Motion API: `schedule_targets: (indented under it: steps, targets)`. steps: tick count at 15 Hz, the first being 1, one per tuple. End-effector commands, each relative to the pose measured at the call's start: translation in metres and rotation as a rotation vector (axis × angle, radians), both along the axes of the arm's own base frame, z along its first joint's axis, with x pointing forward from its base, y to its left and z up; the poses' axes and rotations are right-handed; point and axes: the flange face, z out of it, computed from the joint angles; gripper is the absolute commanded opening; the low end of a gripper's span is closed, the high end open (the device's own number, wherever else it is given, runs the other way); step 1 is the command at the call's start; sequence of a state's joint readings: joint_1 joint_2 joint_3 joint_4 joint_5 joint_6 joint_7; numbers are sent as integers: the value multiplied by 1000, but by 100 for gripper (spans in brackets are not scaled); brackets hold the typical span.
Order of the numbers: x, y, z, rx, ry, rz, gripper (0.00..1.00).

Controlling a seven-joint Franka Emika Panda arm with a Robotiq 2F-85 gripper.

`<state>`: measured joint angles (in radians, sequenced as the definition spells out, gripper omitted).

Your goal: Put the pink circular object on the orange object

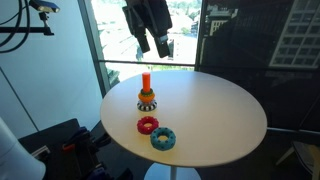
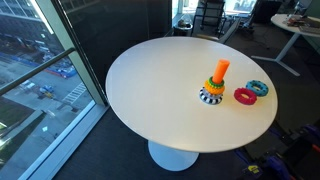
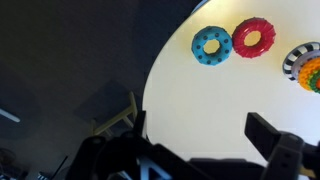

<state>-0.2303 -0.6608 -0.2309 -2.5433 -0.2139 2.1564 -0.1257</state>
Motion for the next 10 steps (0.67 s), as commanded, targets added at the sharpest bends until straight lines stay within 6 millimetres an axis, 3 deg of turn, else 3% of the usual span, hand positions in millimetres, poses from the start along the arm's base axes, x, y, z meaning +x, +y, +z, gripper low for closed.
schedule_targets:
  steps: [1,5,10]
  targets:
    - [20,17,1,20,25,33,100]
    - [38,40,-15,66,74,89,100]
    - [58,61,-57,104,193,116,100]
